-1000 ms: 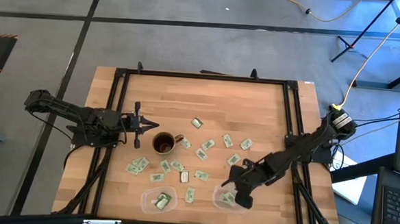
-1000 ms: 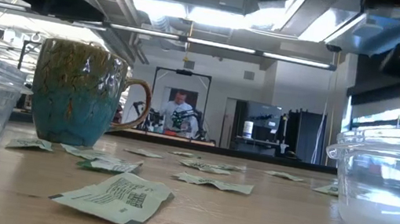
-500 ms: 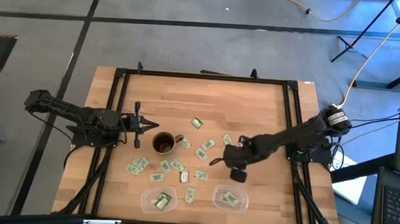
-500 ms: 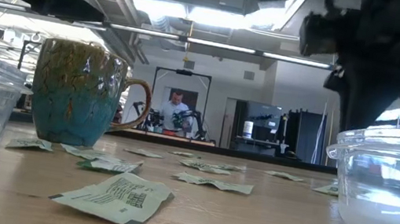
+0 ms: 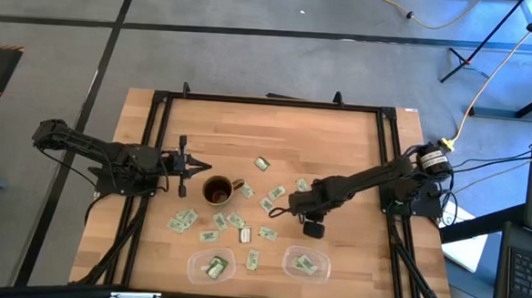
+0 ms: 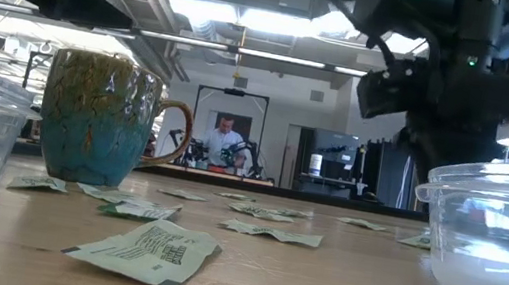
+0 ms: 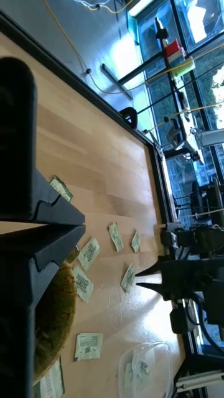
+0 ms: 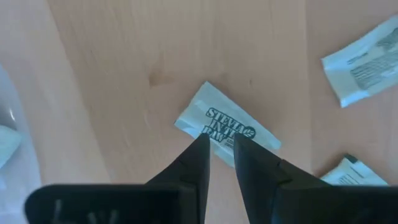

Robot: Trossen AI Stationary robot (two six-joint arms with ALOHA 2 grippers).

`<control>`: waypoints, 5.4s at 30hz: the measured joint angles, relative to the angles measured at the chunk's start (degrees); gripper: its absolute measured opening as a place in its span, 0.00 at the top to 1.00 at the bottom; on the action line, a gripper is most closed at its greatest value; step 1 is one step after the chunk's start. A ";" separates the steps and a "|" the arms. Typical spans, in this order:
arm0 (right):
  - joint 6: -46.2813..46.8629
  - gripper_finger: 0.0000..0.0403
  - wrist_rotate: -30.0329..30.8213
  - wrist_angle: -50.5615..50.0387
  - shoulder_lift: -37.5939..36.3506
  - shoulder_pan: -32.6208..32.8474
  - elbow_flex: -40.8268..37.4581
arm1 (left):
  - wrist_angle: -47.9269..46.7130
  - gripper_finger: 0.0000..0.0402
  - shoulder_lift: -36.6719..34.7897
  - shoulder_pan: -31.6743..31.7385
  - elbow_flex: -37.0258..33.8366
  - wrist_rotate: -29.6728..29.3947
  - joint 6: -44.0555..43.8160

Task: Pick and place items into bin
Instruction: Put the white stevia packet into the right transparent bin

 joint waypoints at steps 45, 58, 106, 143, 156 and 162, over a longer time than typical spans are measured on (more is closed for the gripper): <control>8.26 0.99 3.67 -0.23 -4.38 7.39 1.15 | -0.52 0.98 0.01 0.01 0.00 -0.02 -0.06; 18.96 0.99 3.65 5.32 -5.65 19.59 9.26 | -0.49 0.98 0.00 0.01 0.00 -0.02 -0.17; 25.04 0.80 5.22 -1.04 0.52 21.65 11.02 | -0.87 0.99 0.00 0.00 0.00 -0.02 -0.03; 10.67 0.80 8.77 -0.05 -11.07 -11.55 -14.70 | -2.62 0.99 0.00 -0.01 0.00 0.00 -0.19; 11.45 0.80 6.45 7.18 -11.33 -11.51 -19.22 | -2.61 0.98 0.01 0.00 0.00 0.00 -1.00; 11.37 0.90 6.64 7.03 -11.23 -11.51 -19.39 | -2.61 0.99 0.02 0.01 0.00 0.00 -1.08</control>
